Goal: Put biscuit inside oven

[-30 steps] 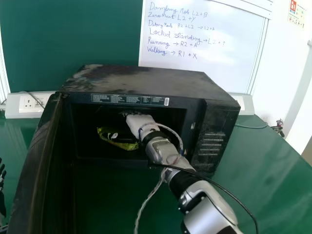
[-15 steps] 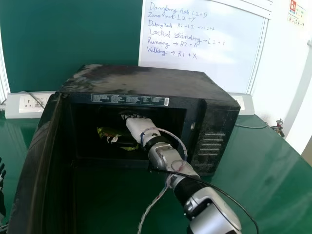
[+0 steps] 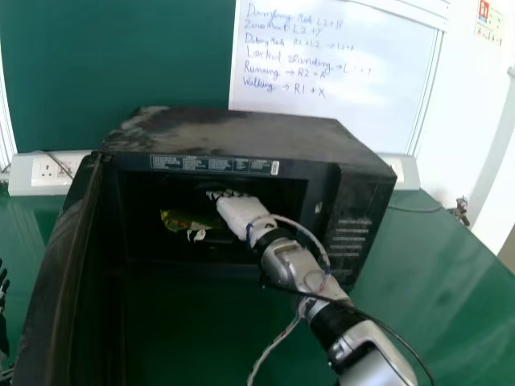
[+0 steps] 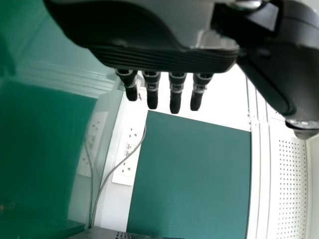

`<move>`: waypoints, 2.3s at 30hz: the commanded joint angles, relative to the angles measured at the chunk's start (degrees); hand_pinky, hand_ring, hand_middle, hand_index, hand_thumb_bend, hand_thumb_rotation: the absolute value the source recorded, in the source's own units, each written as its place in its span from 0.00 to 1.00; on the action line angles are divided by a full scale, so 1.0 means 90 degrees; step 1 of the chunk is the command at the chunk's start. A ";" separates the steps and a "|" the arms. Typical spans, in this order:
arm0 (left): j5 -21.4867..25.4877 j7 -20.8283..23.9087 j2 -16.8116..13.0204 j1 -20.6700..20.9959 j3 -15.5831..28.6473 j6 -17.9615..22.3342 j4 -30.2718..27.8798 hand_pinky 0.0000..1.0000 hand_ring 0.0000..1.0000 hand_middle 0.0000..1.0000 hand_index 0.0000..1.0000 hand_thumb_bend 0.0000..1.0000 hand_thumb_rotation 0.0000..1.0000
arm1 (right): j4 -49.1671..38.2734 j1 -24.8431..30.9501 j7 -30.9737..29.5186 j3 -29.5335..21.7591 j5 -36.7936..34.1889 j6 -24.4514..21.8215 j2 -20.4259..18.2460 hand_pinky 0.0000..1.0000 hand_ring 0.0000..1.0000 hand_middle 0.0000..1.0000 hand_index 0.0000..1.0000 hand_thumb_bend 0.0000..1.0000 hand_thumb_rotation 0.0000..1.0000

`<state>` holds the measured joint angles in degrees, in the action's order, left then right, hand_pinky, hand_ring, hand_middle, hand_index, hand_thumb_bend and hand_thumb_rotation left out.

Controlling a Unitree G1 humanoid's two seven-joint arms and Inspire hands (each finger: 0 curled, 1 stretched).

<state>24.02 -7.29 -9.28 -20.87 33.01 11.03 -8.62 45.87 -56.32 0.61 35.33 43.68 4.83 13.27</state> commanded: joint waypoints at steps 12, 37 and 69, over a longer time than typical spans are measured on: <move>-0.0047 -0.0020 -0.0118 0.0196 0.0046 0.0040 0.0207 0.85 0.90 0.92 0.96 1.00 0.79 | -0.1939 0.1006 -0.0538 -0.0514 -0.0067 0.0096 0.0905 0.93 0.99 1.00 1.00 0.95 1.00; -0.0046 -0.0041 -0.0189 0.0333 0.0117 0.0061 0.0401 0.84 0.89 0.91 0.95 1.00 0.78 | -0.4652 0.3327 -0.0905 -0.2206 -0.1329 0.1687 0.2097 0.82 0.88 0.91 0.91 0.85 0.98; 0.0215 -0.0402 -0.0173 0.0103 0.0100 0.0129 0.0057 0.87 0.91 0.93 0.98 1.00 0.80 | -0.3231 0.4130 0.1839 -0.4635 -0.2386 0.4779 0.1100 0.51 0.49 0.52 0.60 0.72 1.00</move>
<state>25.89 -10.30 -11.25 -19.78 34.60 11.46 -6.92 15.03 -17.51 15.74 -5.34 21.43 46.80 23.20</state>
